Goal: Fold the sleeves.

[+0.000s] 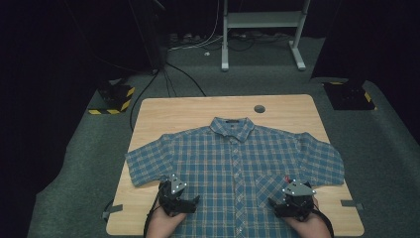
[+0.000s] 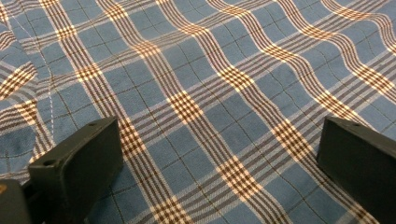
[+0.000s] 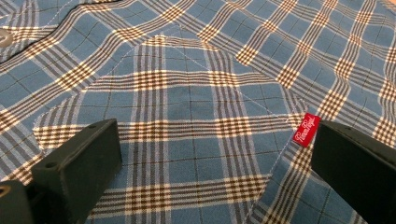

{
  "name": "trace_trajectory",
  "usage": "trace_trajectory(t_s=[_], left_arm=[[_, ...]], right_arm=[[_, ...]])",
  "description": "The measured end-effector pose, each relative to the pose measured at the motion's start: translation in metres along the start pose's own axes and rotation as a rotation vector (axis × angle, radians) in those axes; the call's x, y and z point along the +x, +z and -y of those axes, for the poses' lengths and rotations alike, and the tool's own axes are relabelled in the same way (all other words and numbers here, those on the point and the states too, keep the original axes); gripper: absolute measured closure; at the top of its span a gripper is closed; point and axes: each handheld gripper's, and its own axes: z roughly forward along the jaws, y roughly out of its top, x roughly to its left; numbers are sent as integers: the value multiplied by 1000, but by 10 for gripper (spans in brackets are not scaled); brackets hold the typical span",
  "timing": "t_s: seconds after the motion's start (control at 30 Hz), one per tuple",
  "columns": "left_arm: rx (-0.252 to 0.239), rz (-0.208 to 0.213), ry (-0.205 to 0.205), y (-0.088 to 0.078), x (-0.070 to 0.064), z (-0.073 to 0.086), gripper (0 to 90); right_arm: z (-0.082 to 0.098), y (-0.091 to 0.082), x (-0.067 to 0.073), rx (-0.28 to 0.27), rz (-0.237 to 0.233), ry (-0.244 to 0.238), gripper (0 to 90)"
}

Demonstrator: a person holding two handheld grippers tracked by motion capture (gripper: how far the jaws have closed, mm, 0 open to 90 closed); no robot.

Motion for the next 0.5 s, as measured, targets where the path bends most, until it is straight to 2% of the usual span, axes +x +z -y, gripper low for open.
trace_trajectory(t_s=[0.37, 0.5], left_arm=[[2, 7, 3, 1, 1, -1, 2], [1, 5, 0, 1, 1, -1, 2]], right_arm=[[-1, 2, -6, 20, -39, 44, 8], [-1, 2, -5, 19, -29, 40, 6]])
